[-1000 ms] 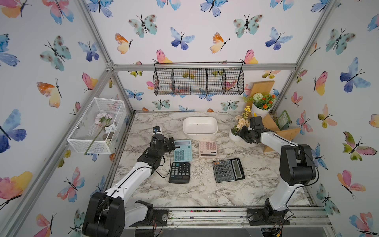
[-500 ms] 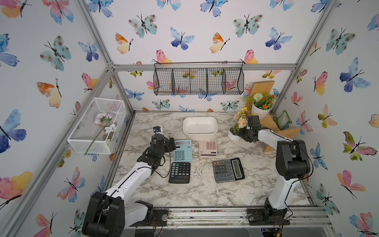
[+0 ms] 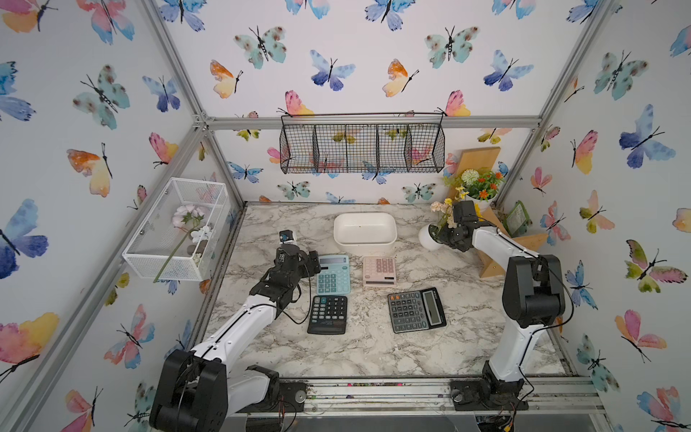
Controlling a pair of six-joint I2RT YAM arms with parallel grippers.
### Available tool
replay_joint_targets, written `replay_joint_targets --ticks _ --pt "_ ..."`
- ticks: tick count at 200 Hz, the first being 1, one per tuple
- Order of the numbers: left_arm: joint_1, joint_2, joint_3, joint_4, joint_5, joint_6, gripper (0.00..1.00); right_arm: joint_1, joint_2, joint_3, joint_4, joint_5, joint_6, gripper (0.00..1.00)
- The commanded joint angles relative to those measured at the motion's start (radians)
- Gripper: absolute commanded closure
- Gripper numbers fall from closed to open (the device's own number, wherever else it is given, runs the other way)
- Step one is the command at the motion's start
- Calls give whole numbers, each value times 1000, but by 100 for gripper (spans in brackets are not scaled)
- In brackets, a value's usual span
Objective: Put the calculator in the storage box
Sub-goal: Pick up the distractor from the center of the board, then place the distractor at the corner of the board.
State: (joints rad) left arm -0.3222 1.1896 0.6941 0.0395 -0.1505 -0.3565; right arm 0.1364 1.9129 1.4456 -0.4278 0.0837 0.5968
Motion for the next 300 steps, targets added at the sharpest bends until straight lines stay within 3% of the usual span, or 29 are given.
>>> replay_joint_targets --ticks 1,37,60,103,127,300 --pt "-2 -11 16 -13 25 -4 13 0 -49 70 -113 77 -78 98" --pt "-2 -17 18 -12 29 -6 13 0 -73 219 -304 137 -174 98" --pt "-2 -18 16 -10 32 -7 13 0 -78 317 -415 238 -222 98" --pt "-8 -26 12 -6 31 -7 13 -2 -49 475 -544 415 -279 98" --pt "-14 -33 10 -8 24 -7 13 -26 -13 545 -584 448 -291 98" --pt "-26 -30 15 -12 4 -4 12 -283 134 445 -438 271 -293 97"
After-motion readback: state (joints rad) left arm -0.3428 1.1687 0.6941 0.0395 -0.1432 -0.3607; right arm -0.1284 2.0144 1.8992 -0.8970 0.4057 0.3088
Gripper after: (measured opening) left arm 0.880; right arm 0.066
